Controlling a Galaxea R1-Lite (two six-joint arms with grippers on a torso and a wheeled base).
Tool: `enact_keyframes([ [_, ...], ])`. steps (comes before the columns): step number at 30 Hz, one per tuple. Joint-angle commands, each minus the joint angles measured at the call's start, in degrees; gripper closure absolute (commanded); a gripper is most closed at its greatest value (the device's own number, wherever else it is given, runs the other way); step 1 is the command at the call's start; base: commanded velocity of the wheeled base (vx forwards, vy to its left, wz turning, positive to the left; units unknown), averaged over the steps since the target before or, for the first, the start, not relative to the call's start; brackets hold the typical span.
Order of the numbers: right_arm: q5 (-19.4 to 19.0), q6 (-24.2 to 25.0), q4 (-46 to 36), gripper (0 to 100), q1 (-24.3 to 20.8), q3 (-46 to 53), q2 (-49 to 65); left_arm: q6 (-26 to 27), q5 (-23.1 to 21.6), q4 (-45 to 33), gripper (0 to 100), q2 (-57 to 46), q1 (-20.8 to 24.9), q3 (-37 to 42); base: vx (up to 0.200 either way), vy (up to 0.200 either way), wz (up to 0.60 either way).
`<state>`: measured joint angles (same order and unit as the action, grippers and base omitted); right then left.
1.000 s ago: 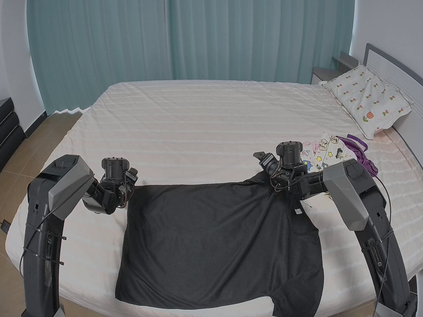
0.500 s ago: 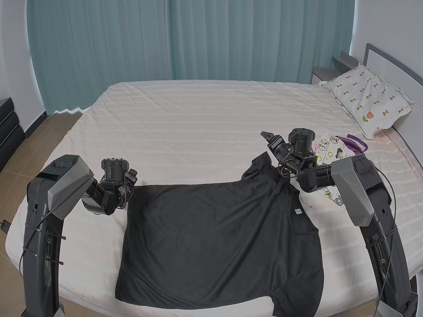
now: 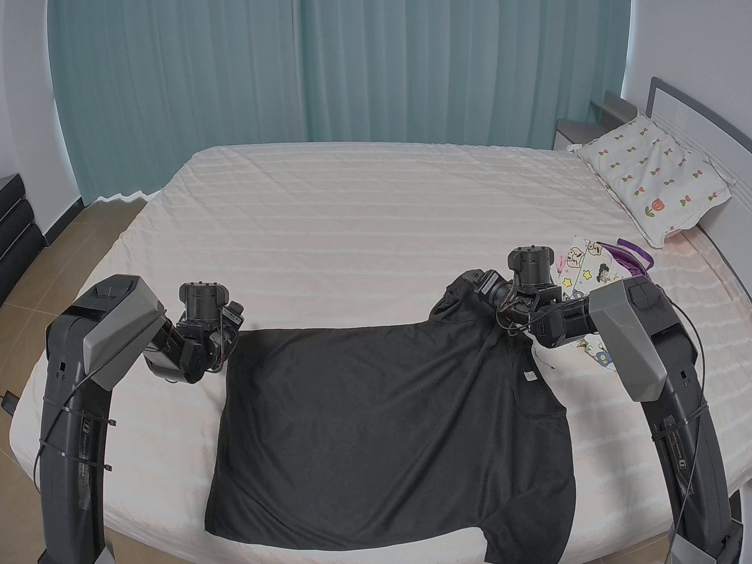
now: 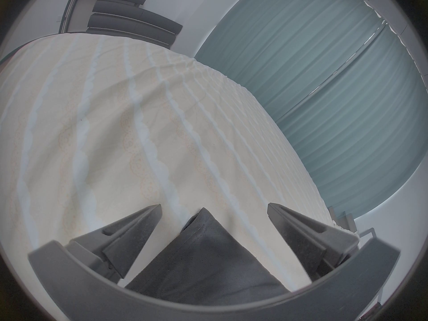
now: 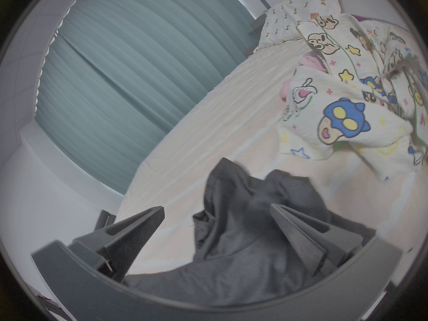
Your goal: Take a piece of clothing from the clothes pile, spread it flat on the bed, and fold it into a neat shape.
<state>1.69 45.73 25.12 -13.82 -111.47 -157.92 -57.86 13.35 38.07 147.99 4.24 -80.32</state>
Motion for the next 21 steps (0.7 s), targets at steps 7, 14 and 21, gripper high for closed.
enact_keyframes([
  [7, 0.41, -5.21, -0.87, 0, 5.30, 6.62, 3.32, 0.02, -0.60, -0.01, 0, -0.25, 0.06, 0.61, 0.000, 0.000, 0.00],
  [14, 0.15, -7.67, -0.78, 0, 5.83, 7.14, 1.12, 1.17, -2.01, -0.28, 0, 0.10, -0.29, -0.18, 0.000, 0.000, 0.00],
  [21, 0.15, -8.37, -0.78, 0, 4.77, 6.71, -0.64, 5.30, -3.07, -0.45, 0, 0.10, -0.46, -0.18, 0.000, 0.000, 0.00],
])
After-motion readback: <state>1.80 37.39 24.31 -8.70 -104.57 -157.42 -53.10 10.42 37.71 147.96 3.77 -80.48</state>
